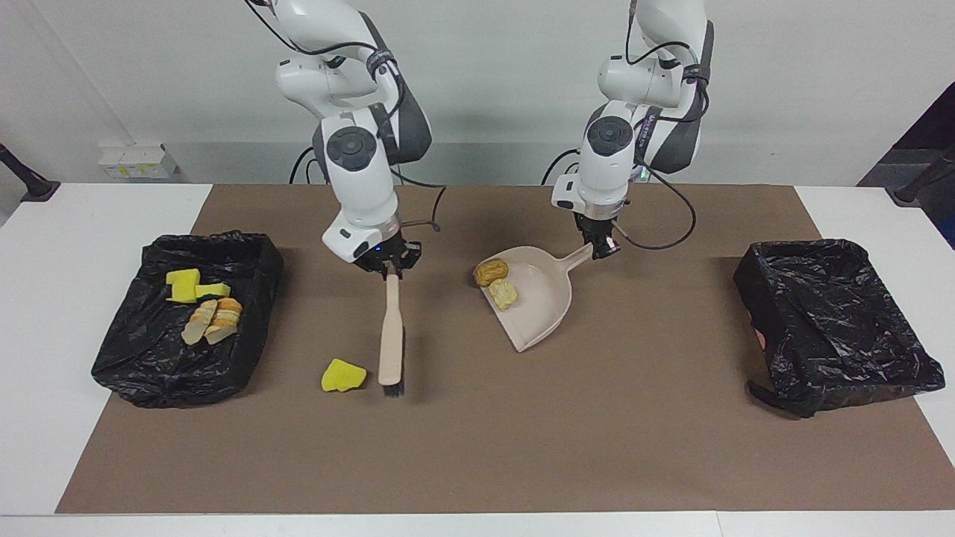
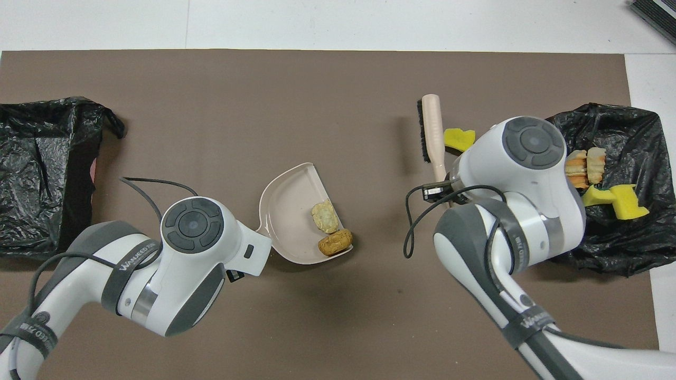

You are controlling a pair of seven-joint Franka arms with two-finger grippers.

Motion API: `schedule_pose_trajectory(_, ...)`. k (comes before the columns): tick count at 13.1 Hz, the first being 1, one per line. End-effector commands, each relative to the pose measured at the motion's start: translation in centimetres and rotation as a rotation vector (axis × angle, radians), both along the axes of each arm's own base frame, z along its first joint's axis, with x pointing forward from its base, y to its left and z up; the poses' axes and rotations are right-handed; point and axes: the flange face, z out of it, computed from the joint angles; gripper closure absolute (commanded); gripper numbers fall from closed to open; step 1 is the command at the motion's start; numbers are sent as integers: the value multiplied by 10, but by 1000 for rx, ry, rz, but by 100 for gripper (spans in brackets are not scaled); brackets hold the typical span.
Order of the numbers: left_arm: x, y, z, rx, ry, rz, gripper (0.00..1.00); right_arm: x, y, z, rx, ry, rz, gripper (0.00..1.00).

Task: Sweep and dump trash in bin
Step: 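Move the brush with the right gripper behind the yellow sponge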

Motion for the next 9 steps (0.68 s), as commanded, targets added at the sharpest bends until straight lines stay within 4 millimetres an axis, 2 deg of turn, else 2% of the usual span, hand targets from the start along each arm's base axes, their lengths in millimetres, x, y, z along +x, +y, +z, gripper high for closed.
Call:
schedule_pose_trajectory(1,-8,4,-2,1,-24,17,100,30,-36,-2,-99,7,130,100)
schedule_pose_trajectory(4,-8,4,-2,-1,-25,18,100,39,-89,-16,-182,17,145,100)
schedule_pose_trajectory(5,-8,3,-2,-2,-26,18,100,34,-92,-30,-189,53,182,100)
schedule_pose_trajectory(7,-8,4,-2,-3,-26,20,100,28,-96,-43,-193,90,178,100)
schedule_pose_trajectory(8,-9,3,-2,-3,-29,29,100,25,-95,-49,-193,100,177,100)
schedule_pose_trajectory(9,-9,3,-2,-2,-28,31,100,23,-83,-55,-195,106,173,100)
